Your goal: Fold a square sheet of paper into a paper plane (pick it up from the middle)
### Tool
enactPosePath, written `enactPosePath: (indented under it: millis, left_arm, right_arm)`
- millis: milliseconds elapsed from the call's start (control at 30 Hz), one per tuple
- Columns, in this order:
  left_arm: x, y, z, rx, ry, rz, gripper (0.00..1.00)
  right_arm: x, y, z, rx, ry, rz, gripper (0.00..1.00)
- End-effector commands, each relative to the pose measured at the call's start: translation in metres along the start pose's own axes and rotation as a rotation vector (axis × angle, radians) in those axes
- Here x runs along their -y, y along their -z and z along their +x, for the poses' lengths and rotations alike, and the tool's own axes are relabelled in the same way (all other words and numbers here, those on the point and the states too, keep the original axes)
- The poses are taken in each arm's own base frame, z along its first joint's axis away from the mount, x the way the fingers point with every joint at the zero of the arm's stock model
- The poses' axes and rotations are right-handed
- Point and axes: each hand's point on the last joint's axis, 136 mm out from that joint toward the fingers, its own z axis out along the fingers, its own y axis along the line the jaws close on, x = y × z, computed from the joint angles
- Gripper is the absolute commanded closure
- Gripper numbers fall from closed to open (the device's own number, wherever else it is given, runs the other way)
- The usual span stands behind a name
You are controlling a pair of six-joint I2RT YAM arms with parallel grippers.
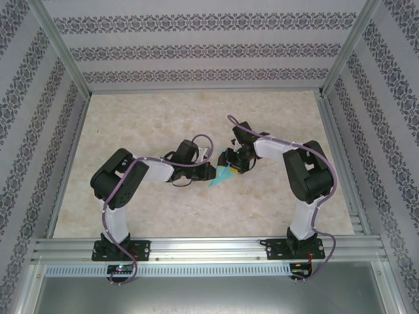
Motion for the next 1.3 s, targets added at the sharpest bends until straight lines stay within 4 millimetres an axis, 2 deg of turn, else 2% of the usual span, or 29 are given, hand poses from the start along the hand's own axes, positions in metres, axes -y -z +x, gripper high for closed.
enactPosePath:
  millis: [0, 300, 500, 633, 833, 1267]
  left_arm:
    - [-0.005, 0.002, -0.011, 0.022, 0.004, -0.028, 0.91]
    - [0.003, 0.007, -0.017, 0.034, -0.004, -0.008, 0.90]
    - [0.022, 0.016, -0.025, 0.065, -0.027, 0.047, 0.89]
    - [0.026, 0.015, -0.026, 0.064, -0.023, 0.070, 0.89]
    - [0.026, 0.007, -0.027, 0.055, -0.001, 0.100, 0.89]
    - [-0.003, -0.001, -0.017, 0.011, 0.035, -0.017, 0.93]
  right_arm:
    - [0.077, -0.036, 0.027, -0.080, -0.066, 0.267, 0.44]
    - [0.086, -0.040, 0.028, -0.098, -0.099, 0.309, 0.46]
    - [0.092, -0.045, 0.031, -0.123, -0.108, 0.329, 0.45]
    - [0.095, -0.048, 0.033, -0.136, -0.114, 0.338, 0.43]
    - [0.098, -0.050, 0.034, -0.147, -0.121, 0.351, 0.41]
    - [0.090, -0.047, 0.031, -0.135, -0.127, 0.298, 0.43]
